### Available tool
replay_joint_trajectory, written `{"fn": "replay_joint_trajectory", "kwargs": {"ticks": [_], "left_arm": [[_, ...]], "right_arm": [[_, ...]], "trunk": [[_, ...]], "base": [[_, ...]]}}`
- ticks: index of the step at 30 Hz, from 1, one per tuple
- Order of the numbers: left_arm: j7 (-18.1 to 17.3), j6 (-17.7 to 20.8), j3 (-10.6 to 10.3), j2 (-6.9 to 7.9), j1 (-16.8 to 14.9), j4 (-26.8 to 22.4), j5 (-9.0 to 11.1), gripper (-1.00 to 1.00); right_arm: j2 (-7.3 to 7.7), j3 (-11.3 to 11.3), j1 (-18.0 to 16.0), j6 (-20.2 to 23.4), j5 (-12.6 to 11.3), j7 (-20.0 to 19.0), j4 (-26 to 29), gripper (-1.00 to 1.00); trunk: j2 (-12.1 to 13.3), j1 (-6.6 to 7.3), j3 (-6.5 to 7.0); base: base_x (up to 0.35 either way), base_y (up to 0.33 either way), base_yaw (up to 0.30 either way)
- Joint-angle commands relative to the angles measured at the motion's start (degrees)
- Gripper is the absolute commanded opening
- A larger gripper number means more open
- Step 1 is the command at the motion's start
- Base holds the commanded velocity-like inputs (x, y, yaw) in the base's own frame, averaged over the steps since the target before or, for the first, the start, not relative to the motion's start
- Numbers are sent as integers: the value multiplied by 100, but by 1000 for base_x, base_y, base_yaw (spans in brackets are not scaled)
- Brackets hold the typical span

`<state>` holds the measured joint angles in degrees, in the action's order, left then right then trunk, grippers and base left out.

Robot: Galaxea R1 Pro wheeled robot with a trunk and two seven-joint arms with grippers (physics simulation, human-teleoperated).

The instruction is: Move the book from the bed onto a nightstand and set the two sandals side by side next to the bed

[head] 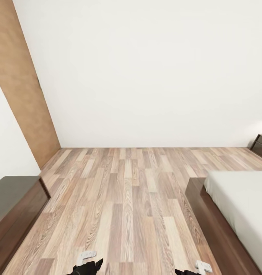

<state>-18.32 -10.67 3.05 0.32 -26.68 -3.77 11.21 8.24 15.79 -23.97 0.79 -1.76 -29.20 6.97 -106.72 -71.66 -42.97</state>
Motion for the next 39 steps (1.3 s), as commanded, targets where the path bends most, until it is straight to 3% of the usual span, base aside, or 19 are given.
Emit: {"fn": "replay_joint_trajectory", "kwargs": {"ticks": [1, 39], "left_arm": [[-36, -5, 29, 0, -4, 8, 22, 100], [-31, -11, 29, -6, -4, 8, 21, 100]], "right_arm": [[2, 19, -3, 8, -18, -24, -3, 100], [-4, 12, -2, 8, -18, -24, -271, 100]], "trunk": [[-2, -3, -5], [-2, -3, -5]], "base": [[330, 0, 0], [330, 0, 0]]}}
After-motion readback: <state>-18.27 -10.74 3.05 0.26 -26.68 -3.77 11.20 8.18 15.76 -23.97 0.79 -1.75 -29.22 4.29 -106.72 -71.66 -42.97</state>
